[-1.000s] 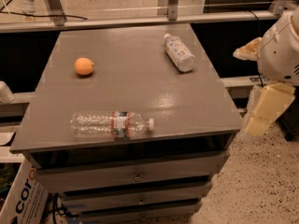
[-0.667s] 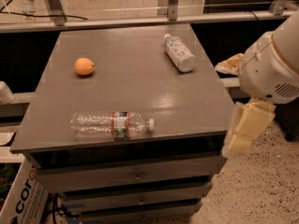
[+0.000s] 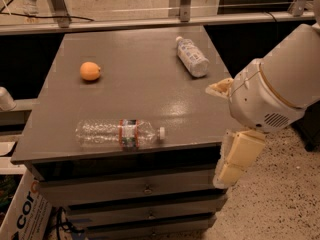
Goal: Pick water bottle
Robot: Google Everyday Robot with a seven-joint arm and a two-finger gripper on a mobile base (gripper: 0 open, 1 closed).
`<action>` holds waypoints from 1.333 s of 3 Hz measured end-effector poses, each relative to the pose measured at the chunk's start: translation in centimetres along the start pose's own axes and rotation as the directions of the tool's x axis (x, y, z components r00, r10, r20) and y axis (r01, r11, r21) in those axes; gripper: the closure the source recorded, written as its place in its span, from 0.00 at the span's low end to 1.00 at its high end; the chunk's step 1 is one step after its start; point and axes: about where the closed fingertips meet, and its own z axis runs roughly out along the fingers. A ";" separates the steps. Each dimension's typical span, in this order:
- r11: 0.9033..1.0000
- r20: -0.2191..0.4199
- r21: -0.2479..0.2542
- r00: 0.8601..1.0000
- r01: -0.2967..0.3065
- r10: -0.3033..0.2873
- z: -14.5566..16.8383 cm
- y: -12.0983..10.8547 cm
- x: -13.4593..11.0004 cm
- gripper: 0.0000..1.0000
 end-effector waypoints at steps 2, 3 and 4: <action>0.999 0.112 0.037 0.994 -0.019 0.014 1.5 -1.4 -1.2 0.00; 0.998 0.163 0.059 0.986 -0.032 0.022 3.5 -3.1 -2.9 0.00; 0.996 0.195 0.091 0.981 -0.022 0.004 5.2 -4.2 -5.1 0.00</action>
Offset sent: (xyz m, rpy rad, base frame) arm 0.0415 0.0353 -0.0150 0.2135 -0.0660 -0.0382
